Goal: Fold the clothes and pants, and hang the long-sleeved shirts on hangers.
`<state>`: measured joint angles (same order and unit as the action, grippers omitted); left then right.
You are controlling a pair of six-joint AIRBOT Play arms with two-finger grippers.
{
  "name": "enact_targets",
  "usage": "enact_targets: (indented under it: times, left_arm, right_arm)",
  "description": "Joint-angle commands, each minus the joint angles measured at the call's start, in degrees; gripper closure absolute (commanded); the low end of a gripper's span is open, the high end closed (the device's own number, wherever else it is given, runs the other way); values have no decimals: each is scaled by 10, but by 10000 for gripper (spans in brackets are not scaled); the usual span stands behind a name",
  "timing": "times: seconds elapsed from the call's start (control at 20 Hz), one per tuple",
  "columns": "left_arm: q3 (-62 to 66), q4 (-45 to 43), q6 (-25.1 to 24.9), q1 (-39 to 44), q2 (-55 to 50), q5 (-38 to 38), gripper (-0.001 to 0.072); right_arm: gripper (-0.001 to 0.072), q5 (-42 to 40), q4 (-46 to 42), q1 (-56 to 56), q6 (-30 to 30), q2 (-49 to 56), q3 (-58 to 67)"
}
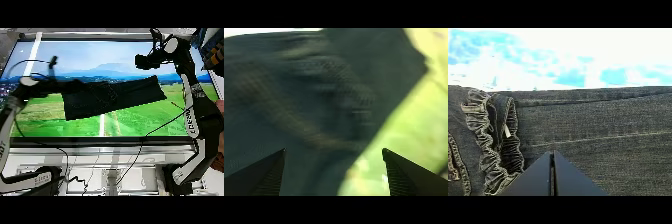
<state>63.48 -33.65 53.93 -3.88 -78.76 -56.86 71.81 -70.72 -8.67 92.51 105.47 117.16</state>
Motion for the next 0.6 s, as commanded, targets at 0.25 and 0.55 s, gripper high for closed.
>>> enact_targets:
  times: [0.25,0.55]
  left_arm:
    - [-70,-127,35,-263,-8,-95,9]
    - [-71,-2,-45,-218,-117,-75,9]
  right_arm:
    - [691,-20,3,4,-4,0,-4]
    - [691,-21,6,3,-4,0,-18]
